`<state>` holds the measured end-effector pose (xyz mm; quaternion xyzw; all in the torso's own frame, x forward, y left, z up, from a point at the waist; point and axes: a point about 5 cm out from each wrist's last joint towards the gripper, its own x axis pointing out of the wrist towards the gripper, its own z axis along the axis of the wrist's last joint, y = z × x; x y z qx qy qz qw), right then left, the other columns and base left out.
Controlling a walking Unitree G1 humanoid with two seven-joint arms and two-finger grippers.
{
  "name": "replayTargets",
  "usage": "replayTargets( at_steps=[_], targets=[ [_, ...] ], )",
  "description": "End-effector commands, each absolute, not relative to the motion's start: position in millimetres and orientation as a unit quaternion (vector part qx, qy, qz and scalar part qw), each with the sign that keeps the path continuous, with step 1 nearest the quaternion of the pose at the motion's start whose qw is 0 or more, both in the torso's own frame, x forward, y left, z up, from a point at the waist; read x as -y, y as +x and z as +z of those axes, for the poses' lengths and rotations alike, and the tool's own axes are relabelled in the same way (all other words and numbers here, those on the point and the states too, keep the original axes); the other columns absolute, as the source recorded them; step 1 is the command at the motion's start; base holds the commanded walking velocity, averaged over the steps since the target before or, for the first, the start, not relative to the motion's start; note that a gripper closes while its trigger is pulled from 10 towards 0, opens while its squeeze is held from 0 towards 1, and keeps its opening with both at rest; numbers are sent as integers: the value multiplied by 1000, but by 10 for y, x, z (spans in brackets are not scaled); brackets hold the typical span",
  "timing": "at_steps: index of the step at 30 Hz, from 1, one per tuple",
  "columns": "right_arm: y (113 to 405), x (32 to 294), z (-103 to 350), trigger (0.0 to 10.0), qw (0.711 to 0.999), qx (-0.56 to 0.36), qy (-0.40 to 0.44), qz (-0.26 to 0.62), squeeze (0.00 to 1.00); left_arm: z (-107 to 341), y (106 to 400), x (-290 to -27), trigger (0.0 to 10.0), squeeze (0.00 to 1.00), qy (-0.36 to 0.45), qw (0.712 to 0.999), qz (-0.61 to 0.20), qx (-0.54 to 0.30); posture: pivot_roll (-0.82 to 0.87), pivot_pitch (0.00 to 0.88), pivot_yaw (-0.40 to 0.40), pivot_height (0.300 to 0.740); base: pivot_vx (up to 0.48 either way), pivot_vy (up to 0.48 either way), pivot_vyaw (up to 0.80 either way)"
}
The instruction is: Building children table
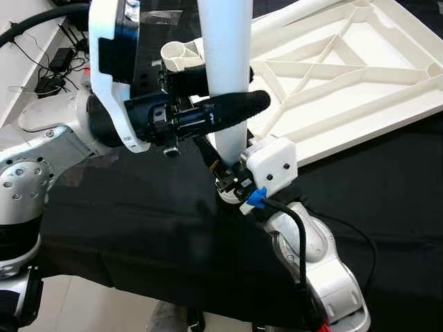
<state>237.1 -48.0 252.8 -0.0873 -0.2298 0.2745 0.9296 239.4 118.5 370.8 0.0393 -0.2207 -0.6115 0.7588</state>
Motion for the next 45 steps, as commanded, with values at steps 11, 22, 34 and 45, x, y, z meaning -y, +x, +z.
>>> replayTargets(
  at_steps=[11, 22, 34, 45],
  targets=[
    [2364, 430, 2469, 10000, 890, 189, -52, 411, 1000, 3655, 2337, -1070, 0, 0, 52, 752, -624, 206, 27, 332, 66, 740, 0, 0, 0],
    [2549, 616, 2565, 10000, 818, 154, -100, 545, 0, 3817, 2240, -1073, 0, 0, 63, 741, -632, 217, 32, 328, 64, 740, 0, 0, 0],
    [2641, 722, 2709, 0, 771, 154, -126, 605, 0, 3811, 2243, -1065, 0, 0, 65, 739, -636, 214, 38, 334, 63, 740, 0, 0, 0],
    [2696, 757, 2692, 0, 785, 156, -136, 584, 0, 3849, 2244, -1068, 0, 0, 68, 737, -637, 215, 44, 341, 71, 740, 0, 0, 0]
  ],
)
